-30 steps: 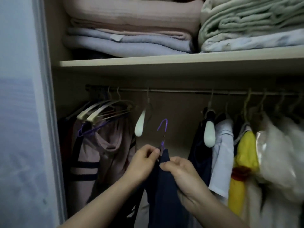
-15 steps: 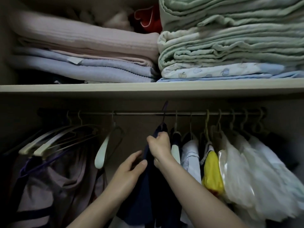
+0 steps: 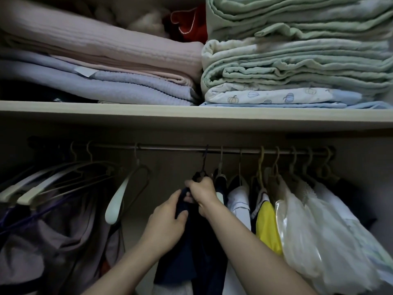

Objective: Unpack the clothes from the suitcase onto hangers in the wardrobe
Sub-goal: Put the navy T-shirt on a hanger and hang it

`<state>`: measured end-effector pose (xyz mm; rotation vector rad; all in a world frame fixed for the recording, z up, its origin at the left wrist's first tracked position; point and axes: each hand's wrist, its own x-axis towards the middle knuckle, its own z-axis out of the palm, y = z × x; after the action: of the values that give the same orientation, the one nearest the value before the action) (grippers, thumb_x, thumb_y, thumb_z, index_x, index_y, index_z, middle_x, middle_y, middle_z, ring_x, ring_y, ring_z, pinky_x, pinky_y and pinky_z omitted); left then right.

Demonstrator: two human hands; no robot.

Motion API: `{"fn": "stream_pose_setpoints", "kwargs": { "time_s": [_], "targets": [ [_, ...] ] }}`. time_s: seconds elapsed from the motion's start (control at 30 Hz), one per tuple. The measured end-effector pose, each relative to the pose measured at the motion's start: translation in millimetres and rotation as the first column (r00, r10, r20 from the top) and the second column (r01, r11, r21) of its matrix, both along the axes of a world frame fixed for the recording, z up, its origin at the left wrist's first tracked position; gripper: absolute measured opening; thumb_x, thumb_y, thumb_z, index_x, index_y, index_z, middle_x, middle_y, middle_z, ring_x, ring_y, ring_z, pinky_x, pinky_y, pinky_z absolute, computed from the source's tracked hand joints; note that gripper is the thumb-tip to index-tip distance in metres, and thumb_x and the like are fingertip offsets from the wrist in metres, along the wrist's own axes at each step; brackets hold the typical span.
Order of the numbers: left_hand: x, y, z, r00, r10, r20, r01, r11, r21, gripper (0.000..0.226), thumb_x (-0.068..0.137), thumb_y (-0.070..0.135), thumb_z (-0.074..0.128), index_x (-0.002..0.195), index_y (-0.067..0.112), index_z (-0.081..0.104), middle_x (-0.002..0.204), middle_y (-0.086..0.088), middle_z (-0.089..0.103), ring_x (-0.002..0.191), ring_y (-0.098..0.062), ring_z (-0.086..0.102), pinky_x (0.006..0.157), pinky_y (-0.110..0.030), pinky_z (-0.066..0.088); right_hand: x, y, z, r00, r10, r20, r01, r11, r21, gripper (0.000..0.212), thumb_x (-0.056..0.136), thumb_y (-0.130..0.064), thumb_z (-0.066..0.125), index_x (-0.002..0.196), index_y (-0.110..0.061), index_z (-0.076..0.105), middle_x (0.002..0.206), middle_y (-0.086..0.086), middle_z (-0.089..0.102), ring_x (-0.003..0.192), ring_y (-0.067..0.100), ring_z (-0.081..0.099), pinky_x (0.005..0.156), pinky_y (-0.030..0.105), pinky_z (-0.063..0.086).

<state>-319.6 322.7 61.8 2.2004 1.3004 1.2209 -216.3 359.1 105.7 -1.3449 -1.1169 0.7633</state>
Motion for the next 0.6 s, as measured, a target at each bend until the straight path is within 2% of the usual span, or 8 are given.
{"fn": "stream_pose_setpoints", "kwargs": {
  "time_s": [0.07, 0.1, 0.17, 0.2, 0.23, 0.3, 0.37, 0.6],
  "targets": [
    [-1, 5, -1, 0.992, 0.08, -0.094, -0.078, 0.996, 0.033, 0.056, 0.096, 0.025, 0.044, 0.146, 0.023, 0.021, 0.132, -0.006, 0.053, 0.116, -0.022, 0.053, 0.095, -0.03, 0.043, 4, -4, -3, 0.969, -0.003, 0.245, -0.012, 0.998, 0.058, 0.025, 0.092, -0.017, 0.051, 0.111, -0.001, 0.052, 0.093, 0.011, 0.057, 0.078, 0.022, 0.06, 0.082, 0.039, 0.052],
    [-1, 7, -1, 0.986, 0.118, -0.117, -0.114, 0.993, 0.043, 0.054, 0.097, 0.027, 0.043, 0.146, 0.022, 0.021, 0.128, -0.008, 0.056, 0.113, -0.024, 0.055, 0.092, -0.031, 0.045, 6, -8, -5, 0.878, -0.062, 0.474, 0.023, 0.996, 0.086, 0.03, 0.091, -0.019, 0.05, 0.116, -0.003, 0.053, 0.108, 0.013, 0.055, 0.096, 0.026, 0.058, 0.089, 0.039, 0.048],
    [2, 12, -3, 0.971, 0.18, -0.155, -0.173, 0.983, 0.059, 0.05, 0.098, 0.03, 0.039, 0.145, 0.018, 0.025, 0.121, -0.01, 0.06, 0.107, -0.026, 0.058, 0.087, -0.033, 0.047, 15, -17, -11, 0.52, -0.277, 0.808, 0.161, 0.961, 0.225, 0.038, 0.091, -0.024, 0.047, 0.127, -0.012, 0.049, 0.133, 0.01, 0.04, 0.122, 0.028, 0.04, 0.098, 0.038, 0.035],
    [5, 13, -2, 0.962, 0.206, -0.177, -0.196, 0.978, 0.071, 0.047, 0.099, 0.031, 0.036, 0.142, 0.015, 0.029, 0.116, -0.01, 0.061, 0.103, -0.026, 0.059, 0.083, -0.033, 0.049, 20, -21, -13, 0.358, -0.366, 0.859, 0.213, 0.928, 0.307, 0.04, 0.091, -0.027, 0.046, 0.13, -0.017, 0.046, 0.138, 0.008, 0.034, 0.126, 0.028, 0.032, 0.098, 0.04, 0.031],
    [8, 14, -3, 0.953, 0.225, -0.202, -0.21, 0.973, 0.09, 0.041, 0.1, 0.031, 0.034, 0.137, 0.014, 0.035, 0.11, -0.01, 0.063, 0.096, -0.025, 0.061, 0.078, -0.033, 0.049, 25, -23, -15, 0.273, -0.406, 0.872, 0.255, 0.905, 0.341, 0.041, 0.091, -0.028, 0.046, 0.131, -0.02, 0.045, 0.14, 0.007, 0.031, 0.127, 0.028, 0.03, 0.097, 0.041, 0.031],
    [16, 12, -4, 0.931, 0.263, -0.252, -0.233, 0.962, 0.142, 0.022, 0.101, 0.025, 0.03, 0.111, 0.014, 0.046, 0.1, -0.009, 0.064, 0.082, -0.023, 0.06, 0.067, -0.031, 0.045, 35, -24, -20, 0.299, -0.369, 0.88, 0.317, 0.908, 0.273, 0.04, 0.092, -0.026, 0.046, 0.131, -0.019, 0.045, 0.141, 0.01, 0.029, 0.124, 0.031, 0.035, 0.092, 0.041, 0.037],
    [25, 10, -4, 0.918, 0.278, -0.283, -0.243, 0.958, 0.153, 0.014, 0.1, 0.016, 0.03, 0.093, 0.012, 0.041, 0.098, -0.009, 0.063, 0.08, -0.023, 0.059, 0.062, -0.029, 0.039, 41, -26, -21, 0.39, -0.33, 0.86, 0.345, 0.918, 0.196, 0.035, 0.093, -0.019, 0.045, 0.127, -0.014, 0.047, 0.137, 0.013, 0.031, 0.112, 0.033, 0.048, 0.083, 0.038, 0.044],
    [68, 0, -10, 0.897, 0.278, -0.344, -0.259, 0.961, 0.102, 0.034, 0.095, 0.003, 0.032, 0.129, 0.0, 0.034, 0.115, -0.013, 0.06, 0.104, -0.028, 0.06, 0.076, -0.032, 0.045, 52, -28, -22, 0.406, -0.42, 0.812, 0.417, 0.875, 0.244, 0.032, 0.093, -0.014, 0.044, 0.125, -0.012, 0.047, 0.131, 0.013, 0.033, 0.104, 0.036, 0.056, 0.079, 0.037, 0.046]
  ]
}}
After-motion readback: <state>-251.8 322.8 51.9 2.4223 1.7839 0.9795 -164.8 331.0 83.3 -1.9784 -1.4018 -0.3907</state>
